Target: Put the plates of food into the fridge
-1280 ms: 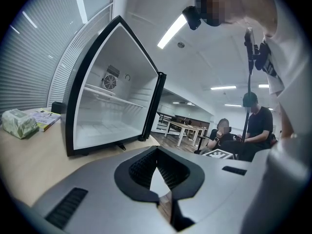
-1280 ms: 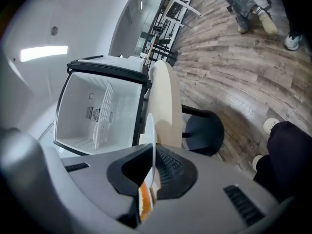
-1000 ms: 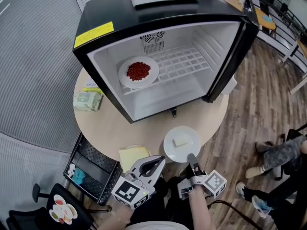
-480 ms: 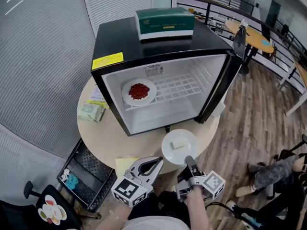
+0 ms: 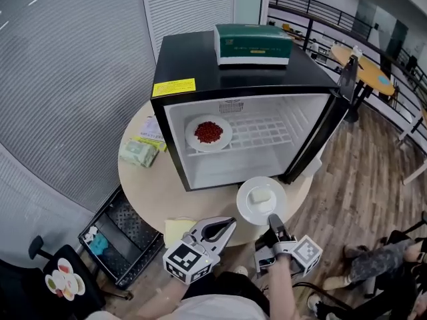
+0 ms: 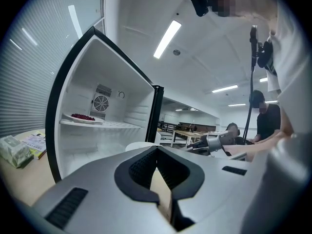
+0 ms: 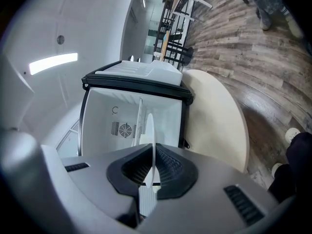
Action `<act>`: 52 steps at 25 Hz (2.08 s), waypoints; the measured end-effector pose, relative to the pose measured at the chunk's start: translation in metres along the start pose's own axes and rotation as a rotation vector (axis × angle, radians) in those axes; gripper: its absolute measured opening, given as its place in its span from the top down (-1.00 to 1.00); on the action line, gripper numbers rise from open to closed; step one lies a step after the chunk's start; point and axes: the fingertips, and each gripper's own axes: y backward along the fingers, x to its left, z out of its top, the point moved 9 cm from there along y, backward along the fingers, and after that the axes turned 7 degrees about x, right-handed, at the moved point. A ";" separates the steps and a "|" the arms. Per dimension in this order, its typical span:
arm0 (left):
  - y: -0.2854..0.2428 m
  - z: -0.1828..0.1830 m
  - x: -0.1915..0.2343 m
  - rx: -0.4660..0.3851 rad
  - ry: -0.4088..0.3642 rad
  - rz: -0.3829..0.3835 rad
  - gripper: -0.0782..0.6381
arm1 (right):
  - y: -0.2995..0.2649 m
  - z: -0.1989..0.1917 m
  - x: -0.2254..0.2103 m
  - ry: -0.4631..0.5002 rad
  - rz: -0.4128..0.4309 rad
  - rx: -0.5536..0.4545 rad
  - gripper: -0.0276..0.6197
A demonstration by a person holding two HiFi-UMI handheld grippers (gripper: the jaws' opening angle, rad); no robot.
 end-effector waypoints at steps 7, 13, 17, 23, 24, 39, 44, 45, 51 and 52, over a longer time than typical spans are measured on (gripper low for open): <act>-0.006 0.004 0.006 -0.017 0.008 0.015 0.77 | -0.018 0.027 0.021 0.013 0.030 -0.015 0.86; -0.012 0.006 0.013 -0.031 0.022 0.025 0.77 | -0.048 0.046 0.043 0.039 0.057 0.001 0.86; -0.015 0.010 0.023 -0.042 0.027 0.036 0.77 | -0.070 0.054 0.052 0.017 0.072 0.007 0.86; -0.017 0.013 0.038 -0.048 0.034 0.058 0.77 | -0.099 0.065 0.065 0.023 0.077 0.011 0.86; -0.017 0.014 0.040 -0.049 0.035 0.062 0.77 | -0.103 0.067 0.067 0.024 0.076 0.011 0.86; -0.011 0.016 0.050 -0.090 0.080 0.120 0.77 | -0.174 0.087 0.090 0.119 -0.013 -0.003 0.86; -0.009 0.018 0.049 -0.095 0.082 0.113 0.77 | -0.193 0.090 0.112 0.327 -0.070 -0.045 0.86; -0.008 0.018 0.048 -0.091 0.083 0.109 0.77 | -0.197 0.091 0.115 0.343 -0.080 -0.051 0.86; -0.008 0.015 0.050 -0.090 0.084 0.084 0.77 | -0.214 0.094 0.122 0.518 -0.174 -0.062 0.85; -0.008 0.016 0.051 -0.090 0.084 0.081 0.77 | -0.215 0.093 0.124 0.572 -0.209 -0.065 0.83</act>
